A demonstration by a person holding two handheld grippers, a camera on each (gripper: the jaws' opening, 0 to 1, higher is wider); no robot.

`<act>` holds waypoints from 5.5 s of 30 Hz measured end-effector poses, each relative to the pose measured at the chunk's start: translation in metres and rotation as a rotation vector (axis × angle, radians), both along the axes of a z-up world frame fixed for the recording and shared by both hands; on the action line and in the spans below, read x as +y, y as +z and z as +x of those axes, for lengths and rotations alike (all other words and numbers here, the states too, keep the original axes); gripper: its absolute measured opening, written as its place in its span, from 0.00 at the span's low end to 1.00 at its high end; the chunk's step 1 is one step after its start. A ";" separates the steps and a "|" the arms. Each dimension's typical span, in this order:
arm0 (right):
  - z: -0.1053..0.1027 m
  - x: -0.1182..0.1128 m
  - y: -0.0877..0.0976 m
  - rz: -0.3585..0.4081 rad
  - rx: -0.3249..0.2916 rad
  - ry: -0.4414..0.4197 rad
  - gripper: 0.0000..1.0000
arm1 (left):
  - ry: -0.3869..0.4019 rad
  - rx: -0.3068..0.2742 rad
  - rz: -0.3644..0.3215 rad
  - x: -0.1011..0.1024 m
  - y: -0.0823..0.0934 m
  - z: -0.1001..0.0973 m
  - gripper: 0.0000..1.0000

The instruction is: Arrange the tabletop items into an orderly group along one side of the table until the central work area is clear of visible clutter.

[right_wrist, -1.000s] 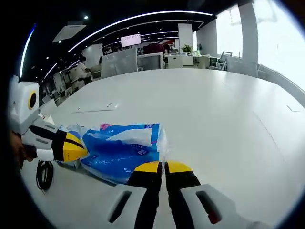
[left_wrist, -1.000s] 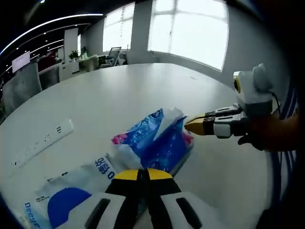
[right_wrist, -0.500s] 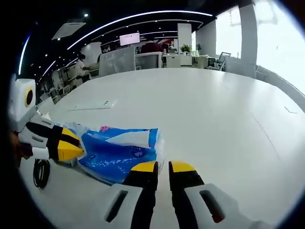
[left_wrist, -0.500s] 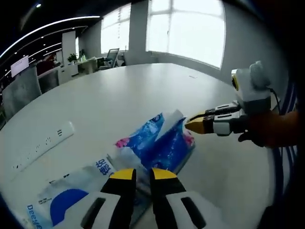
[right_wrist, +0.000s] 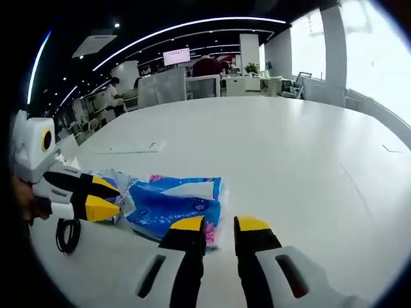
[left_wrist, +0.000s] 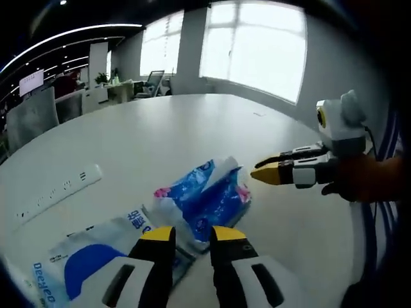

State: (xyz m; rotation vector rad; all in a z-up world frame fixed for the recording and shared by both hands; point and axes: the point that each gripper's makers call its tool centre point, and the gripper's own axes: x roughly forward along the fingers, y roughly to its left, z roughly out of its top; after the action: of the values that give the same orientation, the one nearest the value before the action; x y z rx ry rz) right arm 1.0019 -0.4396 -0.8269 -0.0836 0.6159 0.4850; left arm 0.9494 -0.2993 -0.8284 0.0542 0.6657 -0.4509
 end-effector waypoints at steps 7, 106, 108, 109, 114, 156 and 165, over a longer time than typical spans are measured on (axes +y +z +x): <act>-0.023 0.009 0.019 0.004 -0.015 0.047 0.23 | 0.025 -0.009 -0.019 0.014 0.006 -0.021 0.24; -0.191 0.231 -0.048 0.006 0.286 0.407 0.04 | 0.418 0.253 -0.236 0.166 -0.044 -0.182 0.18; -0.189 0.232 -0.043 0.034 0.300 0.379 0.02 | 0.435 0.265 -0.248 0.167 -0.044 -0.182 0.17; -0.188 0.232 -0.041 0.053 0.315 0.360 0.02 | 0.432 0.265 -0.242 0.167 -0.045 -0.183 0.16; -0.186 0.232 -0.038 0.069 0.317 0.357 0.00 | 0.425 0.276 -0.238 0.166 -0.045 -0.185 0.15; -0.169 0.179 0.026 0.165 0.180 0.263 0.00 | 0.301 0.155 -0.201 0.122 0.016 -0.162 0.14; -0.157 0.153 0.029 0.173 0.170 0.219 0.00 | 0.255 0.154 -0.198 0.098 0.019 -0.150 0.14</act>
State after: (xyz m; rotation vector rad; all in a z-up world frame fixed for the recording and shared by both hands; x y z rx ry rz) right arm 0.8446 -0.2865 -0.7980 0.0553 0.7330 0.7614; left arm 0.7999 -0.2016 -0.8089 -0.2525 0.7653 -0.2744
